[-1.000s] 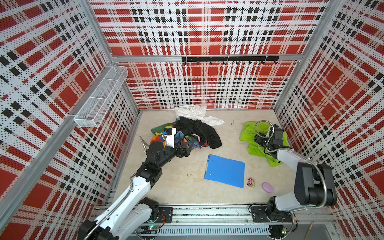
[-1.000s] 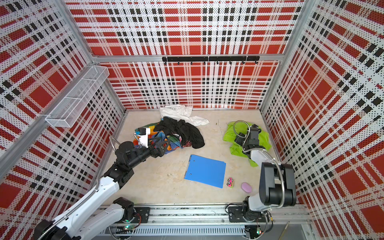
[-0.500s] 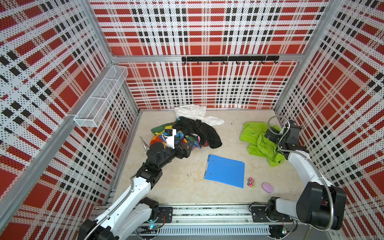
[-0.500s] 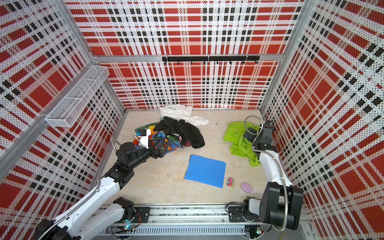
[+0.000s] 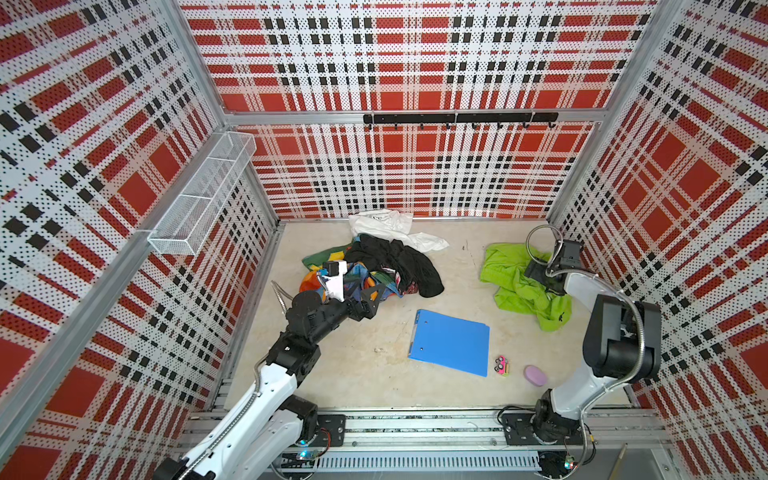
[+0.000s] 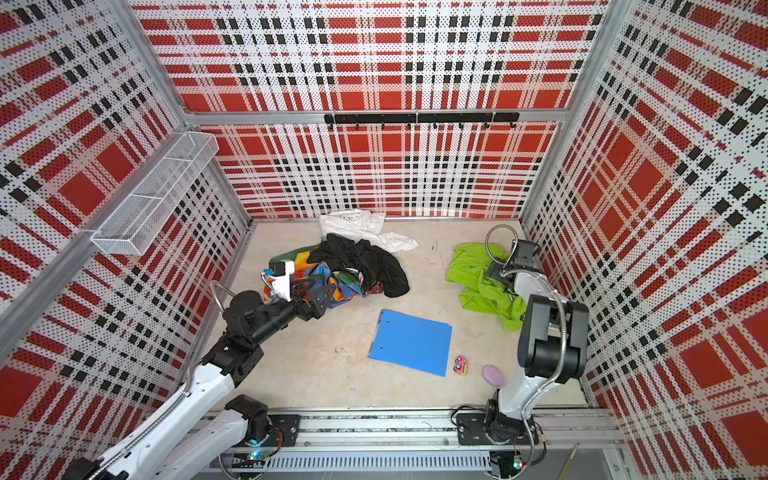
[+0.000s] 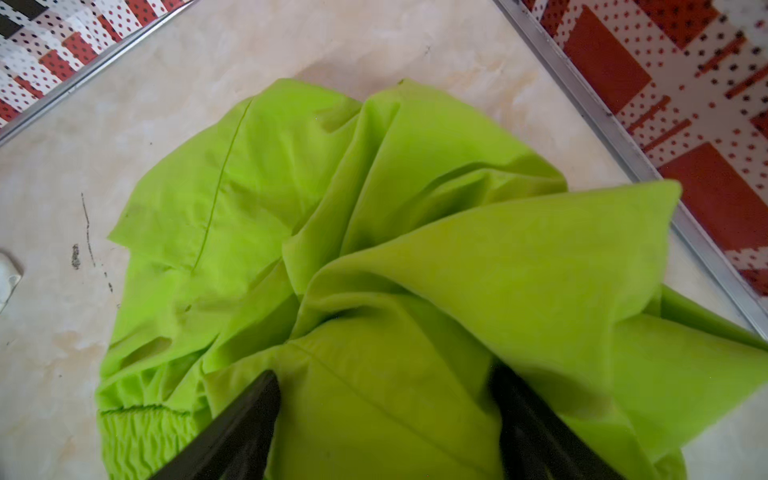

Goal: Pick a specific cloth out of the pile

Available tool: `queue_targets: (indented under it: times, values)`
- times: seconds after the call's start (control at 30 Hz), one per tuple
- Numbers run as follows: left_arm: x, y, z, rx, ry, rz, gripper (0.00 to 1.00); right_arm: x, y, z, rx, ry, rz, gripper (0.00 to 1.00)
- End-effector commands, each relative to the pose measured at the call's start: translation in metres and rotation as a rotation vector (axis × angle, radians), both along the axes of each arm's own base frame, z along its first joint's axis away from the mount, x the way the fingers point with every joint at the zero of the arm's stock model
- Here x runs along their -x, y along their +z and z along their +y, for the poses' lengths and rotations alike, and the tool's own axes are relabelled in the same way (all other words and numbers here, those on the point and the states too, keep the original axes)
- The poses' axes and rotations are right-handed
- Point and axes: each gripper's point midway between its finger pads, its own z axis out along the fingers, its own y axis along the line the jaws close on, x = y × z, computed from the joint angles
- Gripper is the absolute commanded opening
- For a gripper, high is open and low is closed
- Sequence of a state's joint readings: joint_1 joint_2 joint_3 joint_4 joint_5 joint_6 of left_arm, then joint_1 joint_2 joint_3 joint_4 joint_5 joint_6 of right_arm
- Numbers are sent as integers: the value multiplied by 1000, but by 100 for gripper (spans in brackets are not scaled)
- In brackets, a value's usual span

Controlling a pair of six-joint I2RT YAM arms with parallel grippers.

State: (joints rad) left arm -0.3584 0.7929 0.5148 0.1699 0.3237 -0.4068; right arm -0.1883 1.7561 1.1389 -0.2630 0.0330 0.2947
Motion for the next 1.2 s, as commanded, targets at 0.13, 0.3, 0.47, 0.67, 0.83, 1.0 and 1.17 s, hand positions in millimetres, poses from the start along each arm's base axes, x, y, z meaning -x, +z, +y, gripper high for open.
queue_targets:
  times: [0.13, 0.3, 0.47, 0.67, 0.83, 1.0, 1.17]
  values:
    - [-1, 2, 6, -3, 22, -5, 99, -30, -44, 26, 37, 83, 132, 91]
    - [-4, 0, 5, -9, 19, 5, 99, -36, -71, 25, 63, 89, 202, 92]
    - [-6, -2, 2, -12, 11, 16, 99, -47, -57, 13, 133, 62, 181, 92]
    - [-8, -3, 1, -14, 6, 18, 99, -66, -5, 11, 164, 73, 66, 95]
    - [-8, -2, 1, -16, 8, 14, 99, -61, 51, 13, 187, 73, -52, 97]
    - [-9, -1, 1, -20, 6, 14, 99, -41, 109, 19, 217, 81, -188, 100]
    - [-9, -3, 2, -23, 11, 20, 99, -16, 162, 35, 233, 112, -327, 100]
